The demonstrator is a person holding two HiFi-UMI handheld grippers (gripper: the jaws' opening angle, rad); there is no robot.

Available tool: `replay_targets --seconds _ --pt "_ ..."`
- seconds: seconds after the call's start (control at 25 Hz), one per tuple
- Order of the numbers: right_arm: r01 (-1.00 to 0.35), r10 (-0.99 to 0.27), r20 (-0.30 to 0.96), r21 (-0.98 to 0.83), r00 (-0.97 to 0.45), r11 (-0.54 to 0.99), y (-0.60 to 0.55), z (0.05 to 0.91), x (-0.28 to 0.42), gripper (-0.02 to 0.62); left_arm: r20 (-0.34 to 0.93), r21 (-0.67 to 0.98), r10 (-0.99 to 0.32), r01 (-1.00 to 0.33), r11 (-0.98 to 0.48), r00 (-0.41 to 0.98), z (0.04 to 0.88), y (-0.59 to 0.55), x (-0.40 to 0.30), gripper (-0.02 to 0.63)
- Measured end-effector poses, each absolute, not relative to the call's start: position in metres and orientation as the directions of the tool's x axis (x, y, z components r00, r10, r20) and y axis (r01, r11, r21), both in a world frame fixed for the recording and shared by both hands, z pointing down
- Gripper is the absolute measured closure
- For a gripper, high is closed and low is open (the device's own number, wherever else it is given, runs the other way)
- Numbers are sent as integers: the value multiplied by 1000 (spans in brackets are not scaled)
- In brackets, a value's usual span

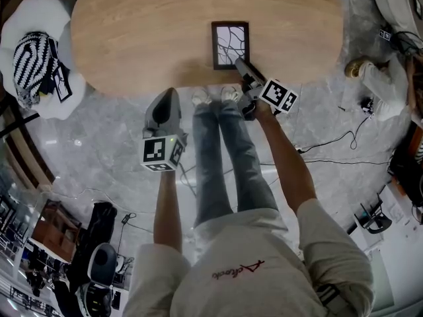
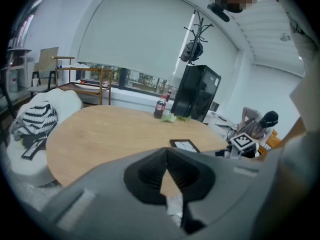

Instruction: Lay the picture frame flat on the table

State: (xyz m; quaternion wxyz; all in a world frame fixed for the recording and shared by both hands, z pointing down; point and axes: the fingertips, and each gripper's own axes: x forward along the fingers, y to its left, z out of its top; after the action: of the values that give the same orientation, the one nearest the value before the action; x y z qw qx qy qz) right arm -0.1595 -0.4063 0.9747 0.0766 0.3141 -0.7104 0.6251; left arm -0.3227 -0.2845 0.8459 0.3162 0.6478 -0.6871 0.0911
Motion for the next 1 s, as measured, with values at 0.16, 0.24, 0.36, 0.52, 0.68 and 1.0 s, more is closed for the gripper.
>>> replay_targets --seconds 0.16,0.24,0.36,0.52,0.68,1.0 --pt "-638 -293 575 -741 -764 210 -401 974 -165 353 550 287 -834 -948 137 46 843 -287 -321 606" --pt "-667 -273 608 -676 -745 314 -398 974 -167 330 548 288 -835 -948 136 47 842 -289 -322 606" --pt "-696 -264 669 -534 -695 479 -396 976 -166 308 547 289 -836 -948 134 49 842 -290 -321 606" --pt "-693 -286 715 -371 -638 618 -397 975 -164 290 543 290 -838 -948 132 50 839 -292 -320 606" --pt "-671 -311 716 -291 -626 682 -398 965 -166 316 542 290 -839 -948 129 52 838 -293 -320 606" --pt "-641 -348 700 -203 -624 740 -398 932 -169 500 528 282 -848 -952 120 49 819 -299 -317 606"
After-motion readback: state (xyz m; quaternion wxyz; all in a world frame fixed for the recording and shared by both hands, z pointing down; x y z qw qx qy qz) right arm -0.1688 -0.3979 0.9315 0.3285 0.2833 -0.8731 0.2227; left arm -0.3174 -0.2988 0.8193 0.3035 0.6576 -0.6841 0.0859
